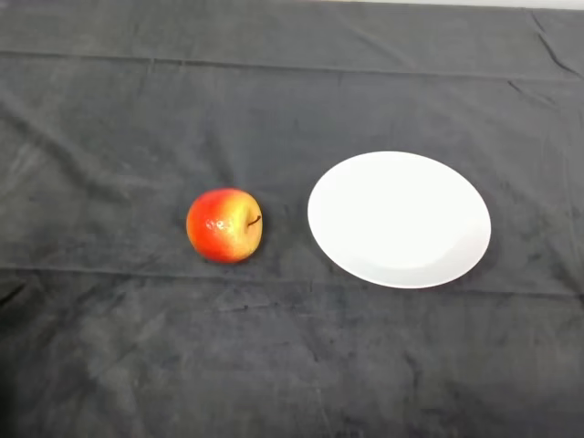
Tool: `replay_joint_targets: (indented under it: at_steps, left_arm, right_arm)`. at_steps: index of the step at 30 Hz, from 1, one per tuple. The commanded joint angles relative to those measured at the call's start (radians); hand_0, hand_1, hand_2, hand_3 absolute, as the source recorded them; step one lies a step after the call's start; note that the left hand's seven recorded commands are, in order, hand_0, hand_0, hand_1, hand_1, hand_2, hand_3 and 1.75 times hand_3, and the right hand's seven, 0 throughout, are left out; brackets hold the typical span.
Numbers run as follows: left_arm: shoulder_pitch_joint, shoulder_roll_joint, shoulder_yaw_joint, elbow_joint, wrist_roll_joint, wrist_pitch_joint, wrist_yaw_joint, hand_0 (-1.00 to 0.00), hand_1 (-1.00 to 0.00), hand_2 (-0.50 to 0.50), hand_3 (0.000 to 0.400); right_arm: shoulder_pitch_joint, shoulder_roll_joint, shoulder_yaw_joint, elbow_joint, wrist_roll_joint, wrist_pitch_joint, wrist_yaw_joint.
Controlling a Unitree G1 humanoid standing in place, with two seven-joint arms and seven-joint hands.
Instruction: Move the apple to the plate
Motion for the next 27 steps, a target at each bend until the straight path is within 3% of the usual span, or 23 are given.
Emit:
replay_joint_targets:
  at_steps: [1,14,27]
  left_arm:
    - [-0.026,-0.016,-0.027,-0.074,0.022,-0.009,0.016,0.00,0.00,0.00,0.000]
    - [0.050,-0.069,-0.133,-0.317,0.085,0.088,0.011,0.00,0.00,0.00,0.000]
    - [0.071,-0.101,-0.274,-0.470,0.148,0.247,0.007,0.00,0.00,0.00,0.000]
  right_arm:
    - [-0.030,-0.021,-0.0184,0.025,-0.0115,0.003,0.0022]
    - [-0.028,-0.019,-0.0177,0.020,-0.0119,0.004,0.0004]
    - [-0.026,-0.016,-0.0161,0.013,-0.0126,0.004,-0.0032]
